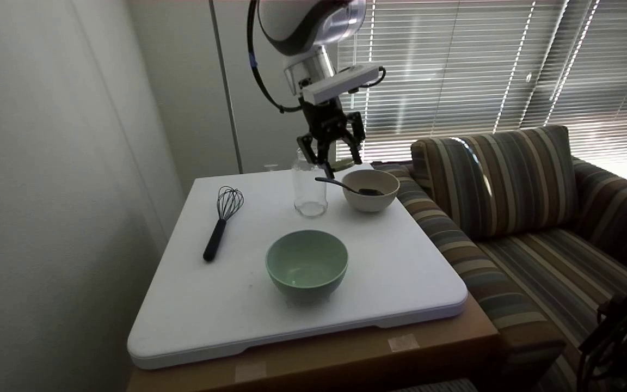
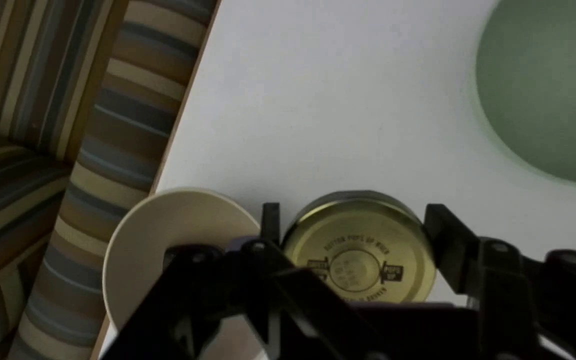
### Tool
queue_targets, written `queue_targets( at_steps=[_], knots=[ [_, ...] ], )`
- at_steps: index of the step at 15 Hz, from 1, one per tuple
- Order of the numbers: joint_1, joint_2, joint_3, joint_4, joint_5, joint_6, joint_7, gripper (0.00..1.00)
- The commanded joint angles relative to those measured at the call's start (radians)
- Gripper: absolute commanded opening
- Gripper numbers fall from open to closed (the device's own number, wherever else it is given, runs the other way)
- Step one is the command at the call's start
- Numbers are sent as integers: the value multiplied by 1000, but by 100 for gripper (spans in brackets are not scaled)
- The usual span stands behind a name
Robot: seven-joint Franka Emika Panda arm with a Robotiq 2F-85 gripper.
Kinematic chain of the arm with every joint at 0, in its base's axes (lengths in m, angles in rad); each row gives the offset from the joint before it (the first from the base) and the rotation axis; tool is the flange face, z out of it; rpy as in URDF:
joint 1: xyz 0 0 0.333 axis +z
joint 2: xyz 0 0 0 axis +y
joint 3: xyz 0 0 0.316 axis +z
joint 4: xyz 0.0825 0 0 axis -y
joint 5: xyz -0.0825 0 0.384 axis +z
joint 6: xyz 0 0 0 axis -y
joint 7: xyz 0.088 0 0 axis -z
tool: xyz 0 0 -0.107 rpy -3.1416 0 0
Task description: Uncover the jar and put the lid on the table
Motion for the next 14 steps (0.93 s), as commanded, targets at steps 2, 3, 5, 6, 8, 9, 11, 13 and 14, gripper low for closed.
queue_targets(
  at_steps=[2, 3, 5, 6, 8, 9, 11, 13, 14],
  knots=[
    [-18, -122, 13, -288, 49, 12, 26, 47],
    [-22, -139, 14, -334, 60, 25, 19, 47],
    [-8, -62, 5, -221, 38, -3, 22, 47],
    [-9, -67, 5, -241, 38, -1, 22, 72],
    [-7, -62, 5, -232, 37, -1, 22, 72],
    [-5, -61, 5, -229, 37, -1, 22, 47],
    [12, -69, 8, -273, 27, 67, 20, 47],
    [35, -111, 11, -369, 20, 173, 30, 47],
    [48, -130, 10, -415, 19, 231, 41, 47]
  ],
)
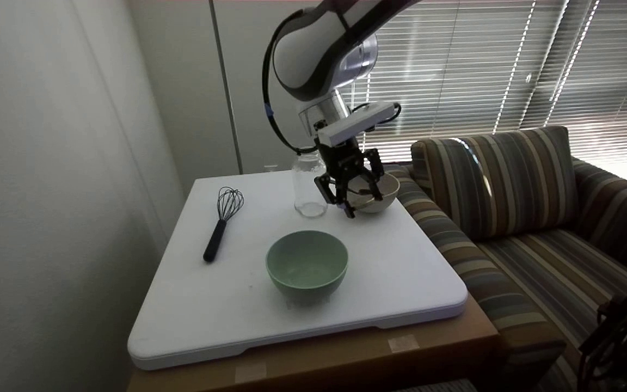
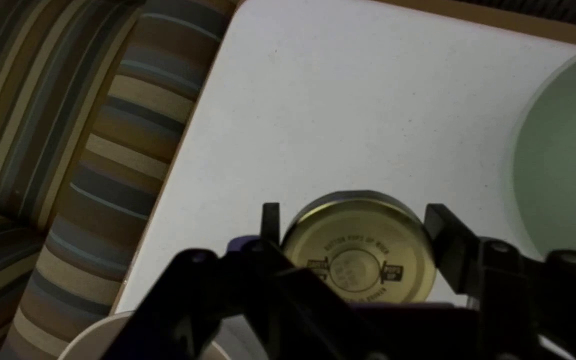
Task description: Uncover the jar and put the lid on the table
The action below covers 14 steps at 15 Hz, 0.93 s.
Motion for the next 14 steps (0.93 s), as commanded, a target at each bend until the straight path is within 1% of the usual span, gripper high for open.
queue_targets(
  at_steps=[1, 4, 8, 11, 12, 14],
  knots=[
    [43, -86, 2, -192, -23, 201, 41, 47],
    [96, -144, -23, -330, -60, 398, 126, 47],
    [139, -241, -63, -515, -111, 563, 256, 47],
    [121, -333, -81, -655, -119, 646, 321, 47],
    [104, -353, -76, -690, -104, 666, 321, 47],
    [48, -374, -42, -731, -50, 669, 271, 47]
  ],
)
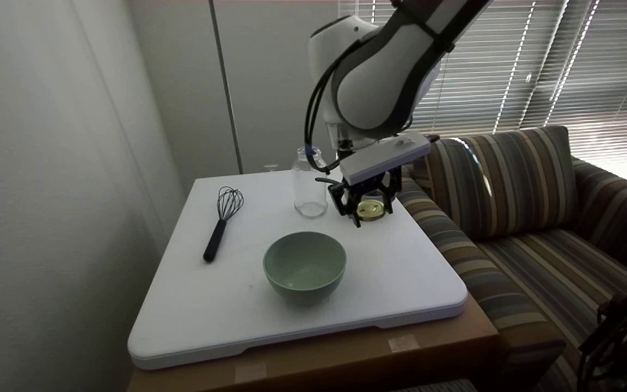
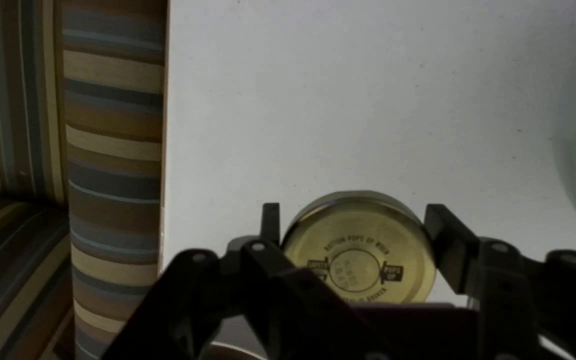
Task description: Uncover the jar and put the lid on the table
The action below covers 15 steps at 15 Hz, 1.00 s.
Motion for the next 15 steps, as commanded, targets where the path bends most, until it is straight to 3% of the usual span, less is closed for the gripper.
queue_targets(
  at_steps=[1, 4, 7, 11, 15],
  knots=[
    [-91, -84, 51, -141, 80, 51, -62, 47],
    [-154, -54, 76, -156, 182, 84, -105, 47],
    [-165, 3, 71, -123, 272, 107, -47, 47],
    [-141, 69, 64, -72, 305, 147, 11, 47],
    [-62, 169, 17, 15, 232, 141, 114, 47]
  ],
)
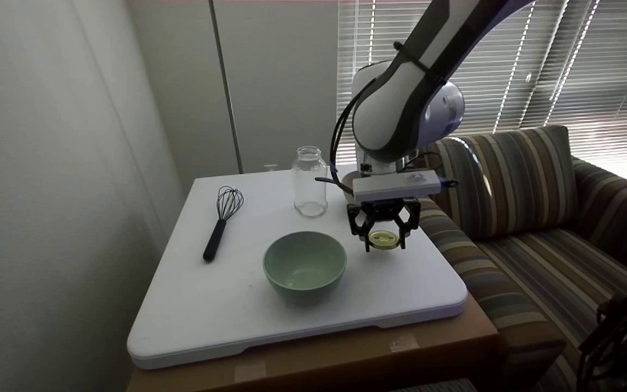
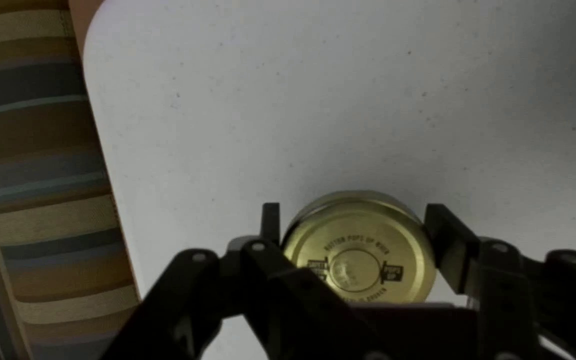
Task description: Uncover the jar and put the lid on the table
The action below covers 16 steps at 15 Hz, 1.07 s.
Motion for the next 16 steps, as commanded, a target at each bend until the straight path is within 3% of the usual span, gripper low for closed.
queue_targets(
  at_steps=[1, 3, 4, 5, 8, 12, 16],
  knots=[
    [60, 103, -42, 96, -51, -1, 97, 47],
    [73, 127, -50, 128, -67, -20, 138, 47],
    [74, 122, -50, 135, -73, -33, 150, 55],
    [74, 126, -47, 140, -74, -30, 162, 93],
    [66, 97, -41, 131, -76, -37, 177, 100],
    [80, 15, -41, 82, -91, -42, 176, 100],
    [107, -95, -43, 50, -128, -162, 197, 100]
  ],
)
